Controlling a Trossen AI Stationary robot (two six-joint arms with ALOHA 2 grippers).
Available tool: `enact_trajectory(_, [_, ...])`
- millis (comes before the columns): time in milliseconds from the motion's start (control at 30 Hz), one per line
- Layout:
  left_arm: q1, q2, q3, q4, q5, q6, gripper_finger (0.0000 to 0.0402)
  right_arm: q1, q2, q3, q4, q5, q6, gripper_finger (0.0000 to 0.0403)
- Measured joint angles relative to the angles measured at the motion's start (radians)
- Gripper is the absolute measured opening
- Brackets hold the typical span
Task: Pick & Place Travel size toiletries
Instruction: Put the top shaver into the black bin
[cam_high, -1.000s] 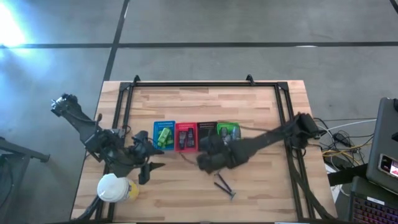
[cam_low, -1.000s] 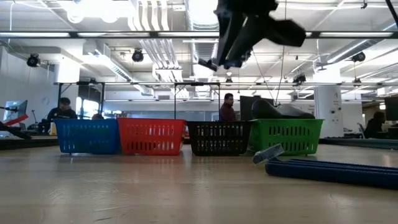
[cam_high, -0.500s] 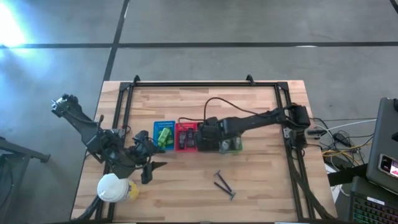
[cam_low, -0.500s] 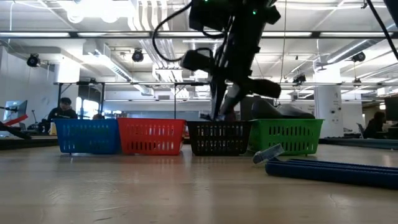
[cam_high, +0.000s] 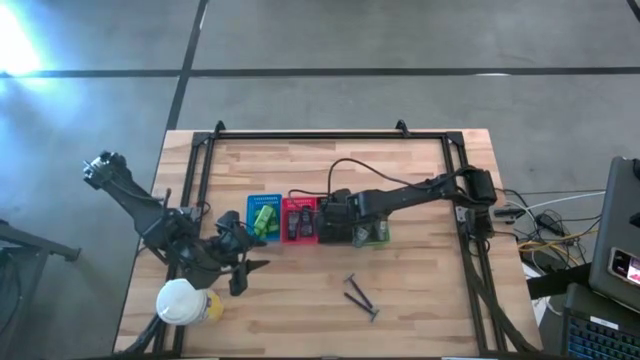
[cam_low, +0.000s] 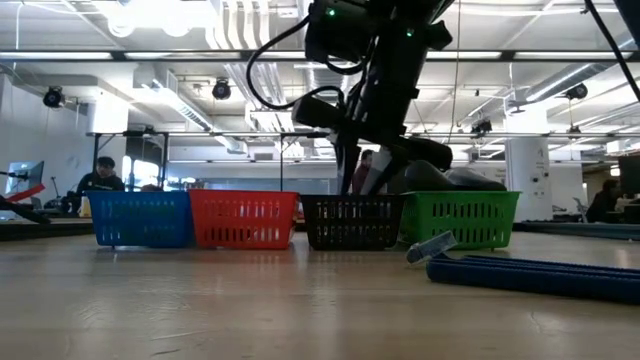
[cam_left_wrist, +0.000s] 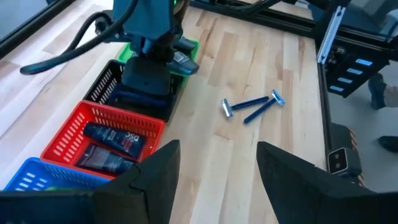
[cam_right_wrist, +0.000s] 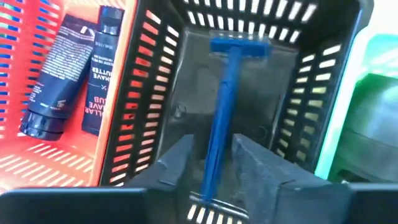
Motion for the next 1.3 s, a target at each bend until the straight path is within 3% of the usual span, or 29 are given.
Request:
enact_trajectory(133, [0.000,0.000,-0.010,0.003,0.000,-0.010,0.0218,0.003,0.000,0.022,-0.002,0.005,-0.034,0.0166])
enact_trajectory(300, [0.000,0.000,-0.010,0.006,0.006,-0.011,0.0218,0.052,-0.012,0.099,-0.011,0.027,-0.205,0.0215])
enact_trajectory(467, [-0.001,0.000,-0.010,0.011,0.038,-0.012,0.0218,0.151,-0.024,0.172,-0.168,0.025,-0.247,0.0240])
enact_trajectory(667, [-0.001,0.000,-0.010,0.012,0.060,-0.012,0.0218,0.319,-0.024,0.170,-0.345,-0.054,-0.098,0.0249])
enact_trajectory(833, [-0.001,0.000,-0.010,0.017,0.059,0.001,0.0218,0.420,-0.016,0.118,-0.334,-0.084,0.051,0.0238])
enact_trajectory(1100, [0.000,0.000,-0.010,0.039,0.059,0.015,0.0218,0.451,0.081,0.115,-0.312,-0.122,0.095,0.0221])
enact_trajectory(1300, [-0.001,0.000,-0.010,0.059,0.058,0.002,0.0218,0.453,0.133,0.129,-0.315,-0.136,0.059,0.0241])
